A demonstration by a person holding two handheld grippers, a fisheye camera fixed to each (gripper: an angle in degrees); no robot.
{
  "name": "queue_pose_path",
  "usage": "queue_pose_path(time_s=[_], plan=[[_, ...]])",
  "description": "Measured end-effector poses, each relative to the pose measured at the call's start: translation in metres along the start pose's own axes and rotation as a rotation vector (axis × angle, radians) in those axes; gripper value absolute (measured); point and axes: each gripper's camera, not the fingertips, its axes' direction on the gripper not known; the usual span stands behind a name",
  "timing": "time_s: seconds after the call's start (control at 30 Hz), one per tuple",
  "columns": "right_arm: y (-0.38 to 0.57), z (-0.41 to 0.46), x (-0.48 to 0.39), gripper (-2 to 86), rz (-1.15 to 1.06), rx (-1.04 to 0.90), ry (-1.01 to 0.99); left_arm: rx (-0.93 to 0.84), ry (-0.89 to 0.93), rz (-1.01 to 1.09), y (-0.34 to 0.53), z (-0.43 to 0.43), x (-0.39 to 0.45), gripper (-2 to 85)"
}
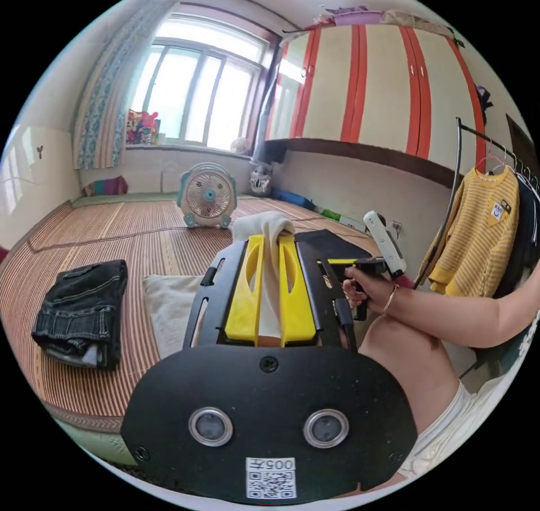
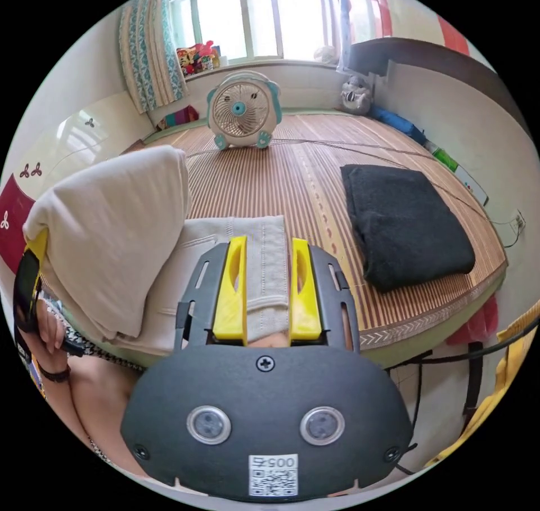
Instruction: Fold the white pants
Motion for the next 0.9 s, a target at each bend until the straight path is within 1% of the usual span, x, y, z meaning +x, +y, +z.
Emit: queue_pose_path(time_s=[0.23,0.37,0.47,0.57,0.63,0.67,0.73,0.8,0.83,0.87,0.9], plan=[[-0.019,0.028,-0.034,12.1,-0.025,-0.053,-0.059,0.089,-0.218,-0.084,0.033,-0.111,-0.056,5.5],[-0.028,0.046,-0.059,12.2,-0.068,-0.082,-0.049,0.129,-0.291,-0.157,0.05,-0.159,-0.081,5.5],[-0.033,0.056,-0.075,12.3,-0.091,-0.096,-0.055,0.172,-0.395,-0.212,0.063,-0.194,-0.099,5.5],[-0.036,0.066,-0.088,12.2,-0.102,-0.114,-0.06,0.233,-0.524,-0.302,0.077,-0.23,-0.112,5.4],[-0.037,0.072,-0.095,12.2,-0.104,-0.126,-0.069,0.284,-0.664,-0.367,0.091,-0.257,-0.116,5.4],[-0.038,0.075,-0.098,12.2,-0.105,-0.129,-0.073,0.29,-0.704,-0.402,0.094,-0.264,-0.118,5.3],[-0.038,0.078,-0.103,12.2,-0.106,-0.13,-0.076,0.299,-0.83,-0.565,0.107,-0.286,-0.128,5.9],[-0.038,0.08,-0.106,12.2,-0.106,-0.129,-0.076,0.321,-0.91,-0.62,0.111,-0.295,-0.129,6.3],[-0.037,0.081,-0.107,12.2,-0.103,-0.124,-0.073,0.377,-0.981,-0.588,0.11,-0.298,-0.119,6.3],[-0.037,0.082,-0.107,12.2,-0.1,-0.119,-0.07,0.403,-1.011,-0.547,0.109,-0.297,-0.112,5.7],[-0.036,0.082,-0.106,12.2,-0.098,-0.118,-0.07,0.428,-1.056,-0.45,0.104,-0.289,-0.098,4.6]])
